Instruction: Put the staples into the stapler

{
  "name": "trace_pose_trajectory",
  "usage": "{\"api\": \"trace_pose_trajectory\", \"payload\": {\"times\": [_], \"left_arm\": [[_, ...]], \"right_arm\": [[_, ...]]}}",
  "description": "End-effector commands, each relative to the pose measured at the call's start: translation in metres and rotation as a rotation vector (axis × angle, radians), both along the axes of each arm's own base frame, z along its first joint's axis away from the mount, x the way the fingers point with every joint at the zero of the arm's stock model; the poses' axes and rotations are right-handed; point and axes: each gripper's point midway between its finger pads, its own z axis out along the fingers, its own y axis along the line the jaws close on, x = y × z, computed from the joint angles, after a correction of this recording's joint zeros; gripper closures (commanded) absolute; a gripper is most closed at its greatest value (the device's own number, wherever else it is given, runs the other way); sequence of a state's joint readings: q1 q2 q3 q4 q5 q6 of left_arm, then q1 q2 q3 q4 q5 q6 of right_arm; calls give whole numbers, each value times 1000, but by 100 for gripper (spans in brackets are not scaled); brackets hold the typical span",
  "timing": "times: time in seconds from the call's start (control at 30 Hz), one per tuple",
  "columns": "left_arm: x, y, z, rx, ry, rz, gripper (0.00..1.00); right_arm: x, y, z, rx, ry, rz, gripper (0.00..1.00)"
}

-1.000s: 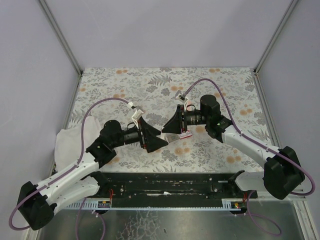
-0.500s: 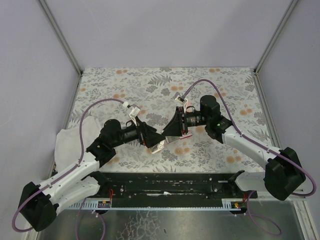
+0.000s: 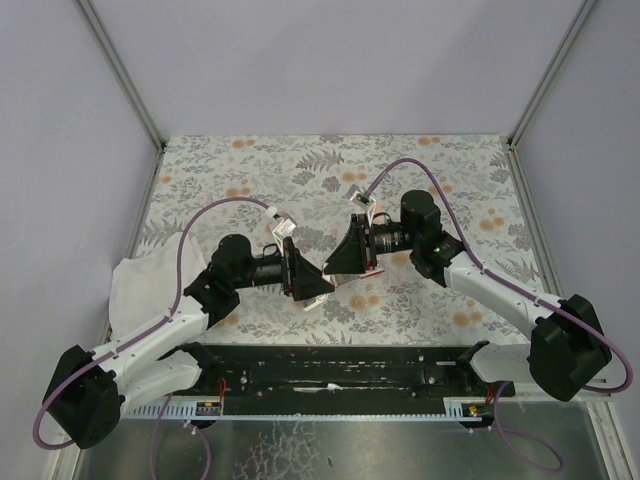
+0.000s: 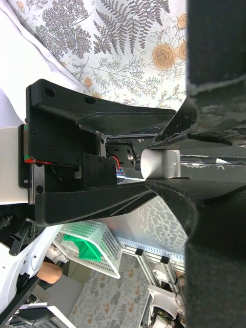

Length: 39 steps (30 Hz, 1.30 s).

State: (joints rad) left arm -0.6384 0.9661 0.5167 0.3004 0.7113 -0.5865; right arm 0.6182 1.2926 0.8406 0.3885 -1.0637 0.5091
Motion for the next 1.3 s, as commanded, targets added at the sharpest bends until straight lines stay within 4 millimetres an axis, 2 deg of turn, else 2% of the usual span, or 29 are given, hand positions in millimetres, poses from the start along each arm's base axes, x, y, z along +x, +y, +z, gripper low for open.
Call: {"api": "trace_pose_trajectory", "payload": {"times": [0.0, 0.23, 0.27, 0.33, 0.37, 0.4, 0.47, 0.57, 0.63, 0.7, 0.87, 0.97, 1.13, 1.27], "left_arm": [[2, -4, 19, -78, -46, -14, 44], [1, -4, 17, -86, -30, -10, 67], [2, -4, 15, -80, -27, -7, 72], [4, -3, 9, -58, -14, 7, 89], [6, -2, 6, -45, -9, 20, 96], [9, -2, 2, -29, -5, 37, 100], [19, 1, -8, 26, 0, 86, 100], [42, 8, -28, 127, -1, 199, 100], [62, 13, -40, 201, 4, 287, 100], [85, 20, -54, 299, 22, 381, 100], [150, 44, -87, 530, 77, 647, 100], [183, 62, -117, 619, 135, 773, 100], [219, 78, -152, 755, 170, 896, 100], [237, 87, -168, 804, 176, 958, 100]], "right_arm": [[-5, 2, 28, 67, -75, 37, 100], [0, 1, 22, 38, -79, -3, 100], [3, 0, 20, 28, -86, -23, 100], [11, -1, 13, -2, -102, -84, 94], [15, -3, 10, -15, -113, -118, 84], [20, -5, 7, -28, -123, -152, 73], [29, -10, 2, -52, -147, -220, 51], [44, -21, -3, -98, -197, -337, 24], [61, -34, -9, -156, -214, -468, 9], [72, -47, -13, -201, -224, -569, 1], [107, -87, -36, -407, -193, -844, 1], [118, -106, -57, -551, -165, -928, 1], [123, -122, -81, -633, -144, -1003, 1], [124, -131, -95, -678, -130, -1042, 1]]}}
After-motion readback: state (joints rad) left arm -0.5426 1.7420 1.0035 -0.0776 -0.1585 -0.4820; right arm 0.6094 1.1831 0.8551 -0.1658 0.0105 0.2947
